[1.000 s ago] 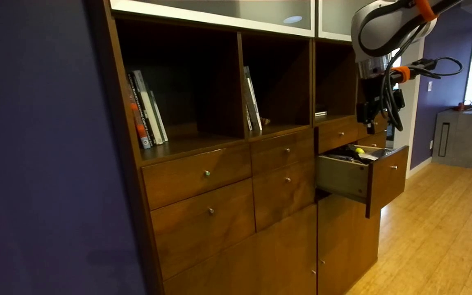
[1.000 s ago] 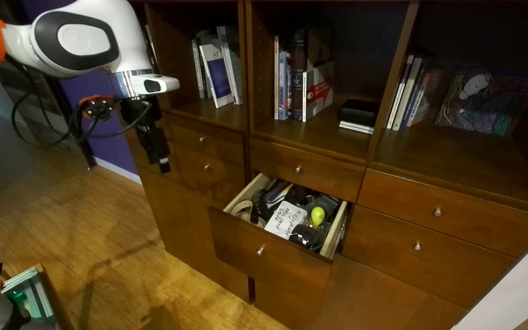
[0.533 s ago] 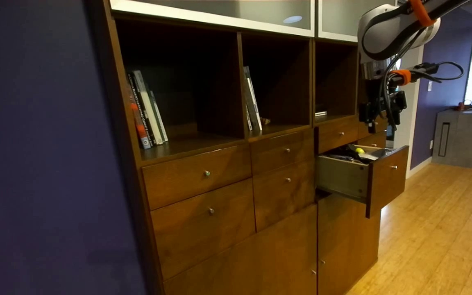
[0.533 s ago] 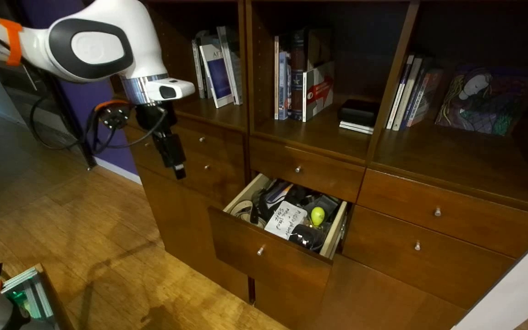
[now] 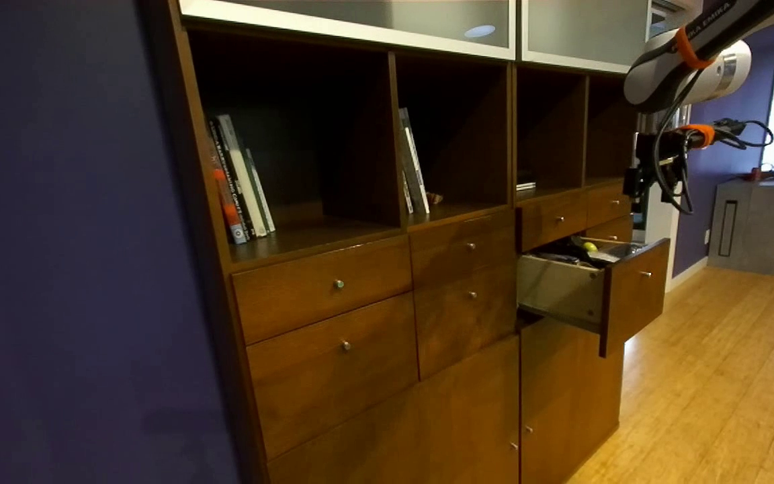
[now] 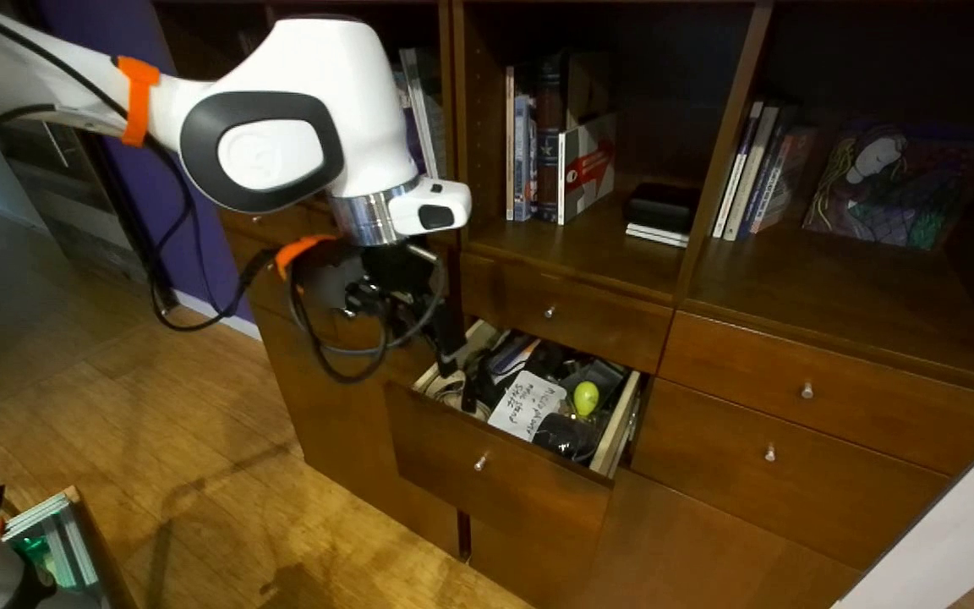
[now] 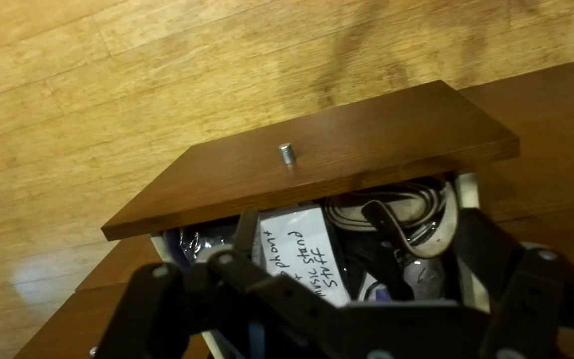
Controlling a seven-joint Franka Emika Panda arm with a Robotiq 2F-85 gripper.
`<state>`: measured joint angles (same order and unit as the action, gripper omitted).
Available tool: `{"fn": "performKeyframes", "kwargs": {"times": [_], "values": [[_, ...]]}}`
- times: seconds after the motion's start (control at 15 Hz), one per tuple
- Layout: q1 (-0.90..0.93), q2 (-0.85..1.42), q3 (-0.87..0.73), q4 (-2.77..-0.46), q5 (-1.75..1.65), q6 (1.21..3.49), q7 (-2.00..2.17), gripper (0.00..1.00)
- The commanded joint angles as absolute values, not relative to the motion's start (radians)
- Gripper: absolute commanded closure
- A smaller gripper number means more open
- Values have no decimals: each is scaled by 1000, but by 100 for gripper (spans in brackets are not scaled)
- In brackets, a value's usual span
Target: Remove the yellow object from the drawer
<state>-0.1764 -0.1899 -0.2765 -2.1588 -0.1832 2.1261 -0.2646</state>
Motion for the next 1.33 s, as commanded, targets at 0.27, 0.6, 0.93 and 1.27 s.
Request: {"fn": "performKeyframes", "kwargs": {"times": [0.27, 0.6, 0.93, 1.27], "values": [[-227, 71, -332, -1988, 69, 2317, -640, 0], [-283, 234, -282, -1871, 208, 2388, -588, 0], [-292, 185, -261, -1935, 153, 2387, -606, 0], [-293, 180, -260, -1936, 154, 2388, -607, 0]]}}
